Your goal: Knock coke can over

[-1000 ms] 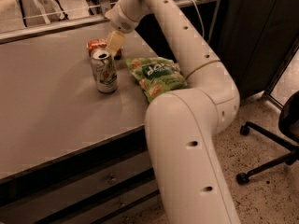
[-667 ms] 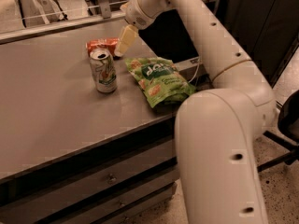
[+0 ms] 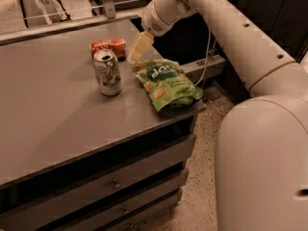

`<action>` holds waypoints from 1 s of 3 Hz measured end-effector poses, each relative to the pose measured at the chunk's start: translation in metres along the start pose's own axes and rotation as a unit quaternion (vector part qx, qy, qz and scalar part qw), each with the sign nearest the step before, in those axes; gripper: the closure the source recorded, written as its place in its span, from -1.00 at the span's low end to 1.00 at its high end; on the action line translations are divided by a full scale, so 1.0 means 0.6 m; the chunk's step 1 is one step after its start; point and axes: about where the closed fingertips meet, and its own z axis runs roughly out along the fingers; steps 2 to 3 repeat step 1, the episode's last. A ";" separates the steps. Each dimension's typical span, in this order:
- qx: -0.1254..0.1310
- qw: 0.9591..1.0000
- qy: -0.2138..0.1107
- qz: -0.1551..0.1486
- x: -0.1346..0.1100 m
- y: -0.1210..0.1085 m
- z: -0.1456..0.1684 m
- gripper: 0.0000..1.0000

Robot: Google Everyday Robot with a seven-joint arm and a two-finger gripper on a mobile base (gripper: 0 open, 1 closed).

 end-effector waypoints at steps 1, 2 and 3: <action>0.000 1.000 -0.001 0.000 -0.001 -0.001 0.000 -1.00; 0.000 1.000 -0.001 0.000 -0.001 -0.001 0.000 -1.00; 0.000 1.000 -0.001 0.000 -0.001 -0.001 0.000 -1.00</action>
Offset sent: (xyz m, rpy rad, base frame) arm 0.0000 0.0000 0.0000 0.0000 0.0000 0.0000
